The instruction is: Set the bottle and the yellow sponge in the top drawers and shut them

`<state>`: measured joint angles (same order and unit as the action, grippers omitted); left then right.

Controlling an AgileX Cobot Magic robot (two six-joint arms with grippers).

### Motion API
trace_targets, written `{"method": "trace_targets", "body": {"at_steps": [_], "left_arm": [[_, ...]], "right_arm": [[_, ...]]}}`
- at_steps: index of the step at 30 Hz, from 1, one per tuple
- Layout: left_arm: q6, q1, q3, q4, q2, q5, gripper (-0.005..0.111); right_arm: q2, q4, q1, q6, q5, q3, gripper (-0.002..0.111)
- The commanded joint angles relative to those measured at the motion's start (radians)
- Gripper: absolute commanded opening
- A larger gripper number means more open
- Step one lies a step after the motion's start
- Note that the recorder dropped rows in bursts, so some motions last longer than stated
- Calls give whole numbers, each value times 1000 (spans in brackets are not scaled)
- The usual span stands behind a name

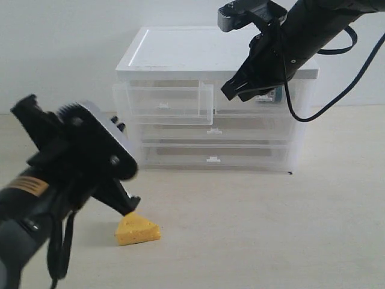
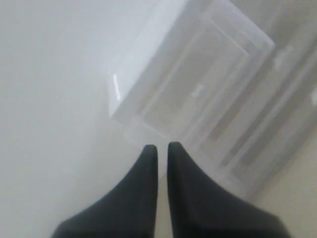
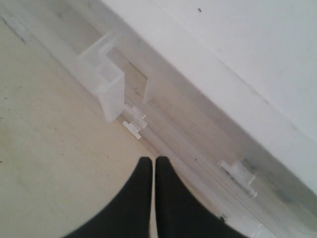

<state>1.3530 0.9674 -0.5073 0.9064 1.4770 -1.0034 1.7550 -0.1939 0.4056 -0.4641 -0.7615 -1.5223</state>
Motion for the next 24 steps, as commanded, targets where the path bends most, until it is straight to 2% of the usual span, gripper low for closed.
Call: {"method": "trace_targets", "body": {"at_steps": [1, 5, 8, 14, 19, 22, 24], "left_arm": [[-135, -89, -51, 105, -170, 257, 4], [-100, -270, -163, 161, -247, 683, 4], [-97, -397, -249, 156, -241, 921, 4], [-99, -601, -428, 130, -166, 1345, 4], [-240, -697, -637, -153, -32, 1665, 4], [-266, -703, -755, -300, 46, 1806, 4], [-266, -703, -829, -323, 92, 1854, 4]], "right_arm": [[1, 2, -7, 1, -14, -7, 0], [1, 2, -7, 1, -14, -7, 0], [1, 2, -7, 3, -20, -7, 0], [1, 2, -7, 0, -33, -7, 0], [1, 2, -7, -14, -33, -7, 0], [1, 2, -7, -17, -33, -7, 0], [1, 4, -7, -20, -33, -7, 0]]}}
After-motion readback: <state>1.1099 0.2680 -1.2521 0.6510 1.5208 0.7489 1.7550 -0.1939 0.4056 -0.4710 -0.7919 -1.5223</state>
